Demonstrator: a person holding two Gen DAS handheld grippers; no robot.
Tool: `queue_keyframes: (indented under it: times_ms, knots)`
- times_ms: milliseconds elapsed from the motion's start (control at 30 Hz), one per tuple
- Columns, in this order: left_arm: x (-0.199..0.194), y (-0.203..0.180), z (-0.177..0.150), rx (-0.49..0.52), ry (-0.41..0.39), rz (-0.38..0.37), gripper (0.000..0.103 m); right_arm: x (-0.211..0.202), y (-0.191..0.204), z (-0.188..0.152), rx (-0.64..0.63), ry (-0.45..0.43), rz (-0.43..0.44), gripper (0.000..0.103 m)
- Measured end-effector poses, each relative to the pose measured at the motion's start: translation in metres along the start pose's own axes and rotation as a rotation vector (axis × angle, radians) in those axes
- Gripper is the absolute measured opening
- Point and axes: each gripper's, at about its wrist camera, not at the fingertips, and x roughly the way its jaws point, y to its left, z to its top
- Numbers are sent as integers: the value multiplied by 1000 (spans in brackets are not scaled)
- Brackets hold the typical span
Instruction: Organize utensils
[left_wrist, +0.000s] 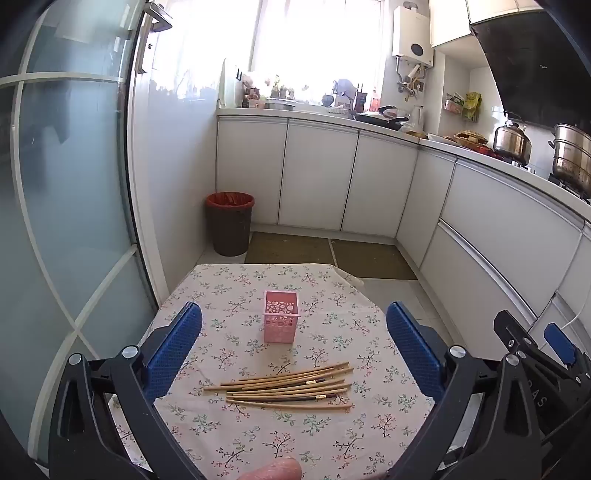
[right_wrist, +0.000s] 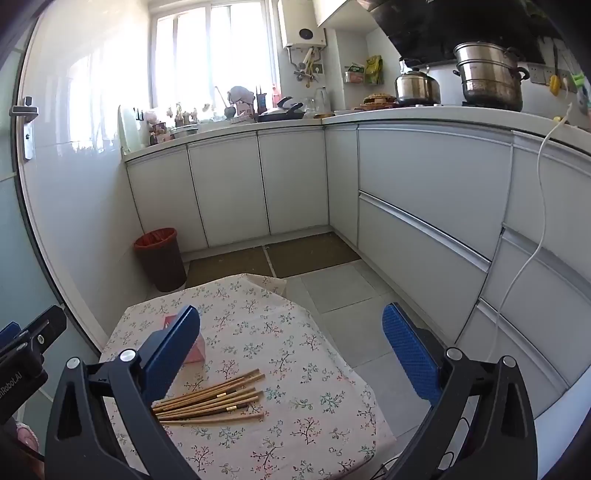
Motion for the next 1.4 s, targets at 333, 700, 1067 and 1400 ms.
queue_keyframes:
  times_ms: [333,700,1067,1400]
  knots:
    - [0,2,0,-10,1,1,96,-3,0,3,0,-14,-3,96]
    - [0,4,0,-5,10,4,96,-6,0,-2,6,-19,0,96]
    - [3,5,0,-2,18,8,96,-4,-2,-2,21,-8,1,96]
    - [5,2,-3,-1,23,11,96,-3,-5,-2,26,2,3,96]
